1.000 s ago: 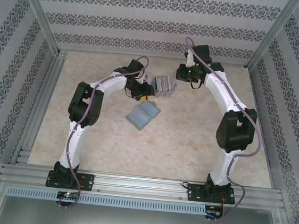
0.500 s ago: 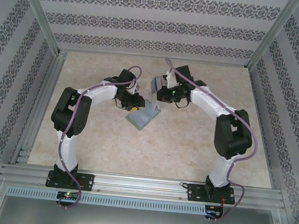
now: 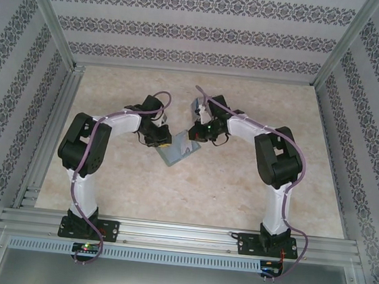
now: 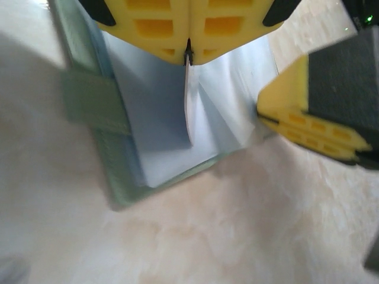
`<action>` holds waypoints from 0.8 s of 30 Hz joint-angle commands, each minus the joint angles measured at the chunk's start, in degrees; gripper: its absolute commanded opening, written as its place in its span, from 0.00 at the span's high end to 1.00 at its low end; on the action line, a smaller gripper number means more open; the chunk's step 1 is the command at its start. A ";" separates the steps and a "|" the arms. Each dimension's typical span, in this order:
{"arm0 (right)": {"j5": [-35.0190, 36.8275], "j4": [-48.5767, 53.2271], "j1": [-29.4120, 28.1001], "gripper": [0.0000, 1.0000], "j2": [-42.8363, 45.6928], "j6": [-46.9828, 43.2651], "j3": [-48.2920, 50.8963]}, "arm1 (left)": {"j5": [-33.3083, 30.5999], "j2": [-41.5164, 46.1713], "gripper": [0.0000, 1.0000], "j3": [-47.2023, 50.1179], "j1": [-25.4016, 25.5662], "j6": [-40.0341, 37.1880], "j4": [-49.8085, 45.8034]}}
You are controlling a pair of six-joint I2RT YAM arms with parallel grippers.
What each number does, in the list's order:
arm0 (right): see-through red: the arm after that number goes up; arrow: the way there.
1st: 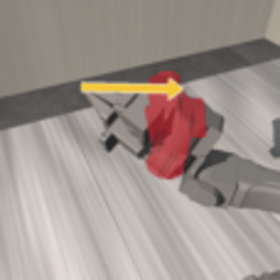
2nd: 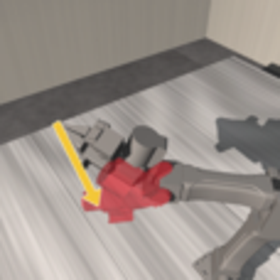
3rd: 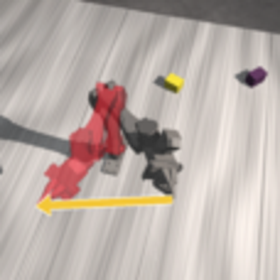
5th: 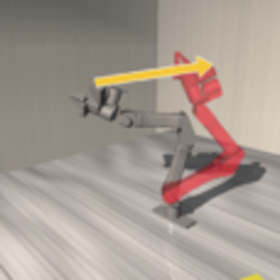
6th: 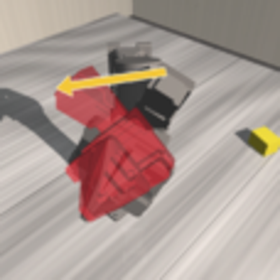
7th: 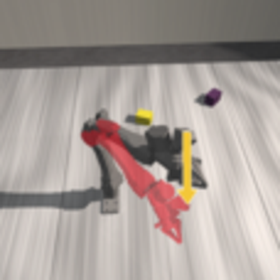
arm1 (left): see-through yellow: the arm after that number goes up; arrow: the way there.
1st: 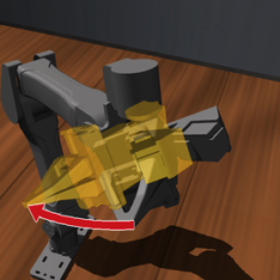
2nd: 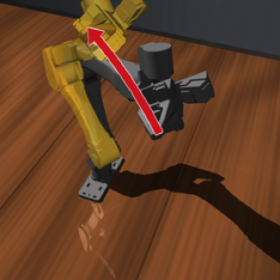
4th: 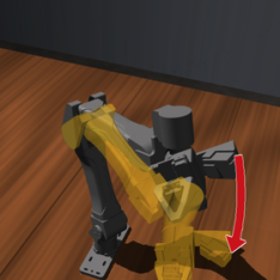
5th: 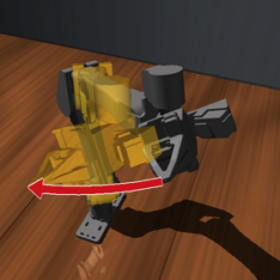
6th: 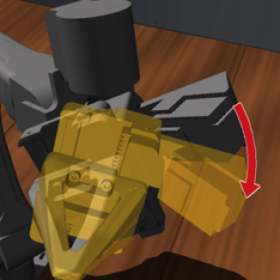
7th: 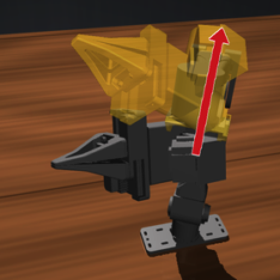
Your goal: Put the credit cards into the card holder
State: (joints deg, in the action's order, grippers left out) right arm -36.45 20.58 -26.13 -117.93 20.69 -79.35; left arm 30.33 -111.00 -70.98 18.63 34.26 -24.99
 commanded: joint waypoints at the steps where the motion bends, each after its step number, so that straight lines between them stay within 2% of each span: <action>1: -3.12 -2.53 -3.69 0.96 2.53 4.07 4.86 | -1.86 1.76 0.86 0.67 -1.31 -1.39 1.35; 7: -1.48 -9.06 -6.95 0.96 4.91 10.91 9.54 | -1.33 2.23 0.86 0.78 -1.73 -1.04 1.88; 11: -0.12 -9.63 -5.22 0.96 5.67 11.44 9.24 | -2.71 4.09 0.90 1.06 -1.90 -2.10 -0.01; 16: 3.81 -9.50 -2.37 0.96 8.31 11.64 9.83 | -5.48 7.45 0.99 3.81 -2.55 -3.19 -1.77; 24: 8.72 -4.05 -0.42 0.95 6.80 7.96 7.69 | -6.32 10.44 1.00 8.93 -4.96 -4.17 -2.10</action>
State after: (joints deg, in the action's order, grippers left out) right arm -30.92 13.52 -26.48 -111.13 30.87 -70.54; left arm 25.34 -102.19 -63.05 14.76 31.99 -25.17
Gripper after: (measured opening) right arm 0.062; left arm 0.051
